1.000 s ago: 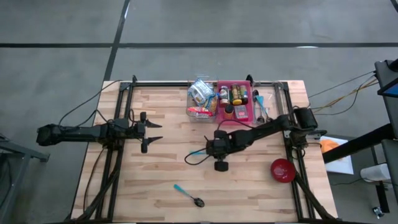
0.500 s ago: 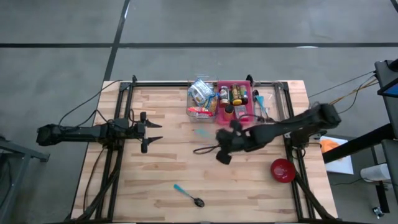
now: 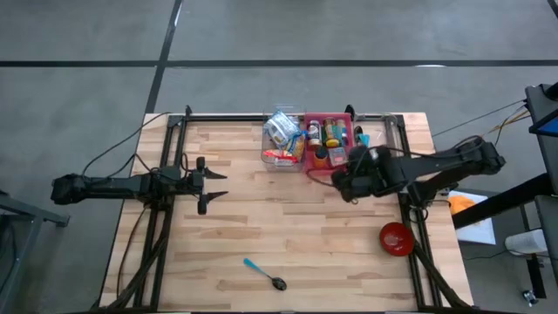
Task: Pick & Place Food Item
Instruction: Put the blue spoon into the right transparent bin
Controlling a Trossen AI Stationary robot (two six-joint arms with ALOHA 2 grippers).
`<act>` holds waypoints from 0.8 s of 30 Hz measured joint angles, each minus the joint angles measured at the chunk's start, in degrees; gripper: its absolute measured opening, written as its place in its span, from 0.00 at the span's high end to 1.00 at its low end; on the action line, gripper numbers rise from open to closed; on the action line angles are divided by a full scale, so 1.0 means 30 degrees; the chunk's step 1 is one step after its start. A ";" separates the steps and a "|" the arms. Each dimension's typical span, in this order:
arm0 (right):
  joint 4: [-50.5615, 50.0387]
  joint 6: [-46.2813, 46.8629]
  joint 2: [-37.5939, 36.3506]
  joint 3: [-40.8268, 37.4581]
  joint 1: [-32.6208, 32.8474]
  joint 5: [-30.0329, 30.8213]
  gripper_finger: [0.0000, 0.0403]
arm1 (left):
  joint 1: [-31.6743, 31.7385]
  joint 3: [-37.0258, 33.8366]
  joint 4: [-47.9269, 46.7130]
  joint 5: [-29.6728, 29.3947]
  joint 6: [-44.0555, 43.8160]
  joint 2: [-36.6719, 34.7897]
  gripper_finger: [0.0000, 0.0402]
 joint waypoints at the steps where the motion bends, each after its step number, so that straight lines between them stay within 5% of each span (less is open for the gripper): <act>1: -0.0475 0.0481 -0.0216 -0.0111 -0.0272 0.0211 0.93 | 0.0004 0.0000 -0.0001 0.0000 0.0003 0.0000 0.39; 9: -0.1047 0.0089 -0.2274 -0.2109 -0.4307 -0.0396 0.93 | 0.0000 0.0000 -0.0003 0.0000 -0.0009 0.0000 0.39; 15: 0.1559 -0.2492 -0.3678 -0.4137 -0.8121 -0.2117 0.93 | 0.0000 0.0000 0.0000 -0.0004 -0.0053 -0.0003 0.39; 24: 0.4241 -0.3995 -0.2932 -0.6236 -1.2214 -0.3971 0.93 | 0.0000 0.0000 0.0000 0.0000 -0.0046 -0.0005 0.39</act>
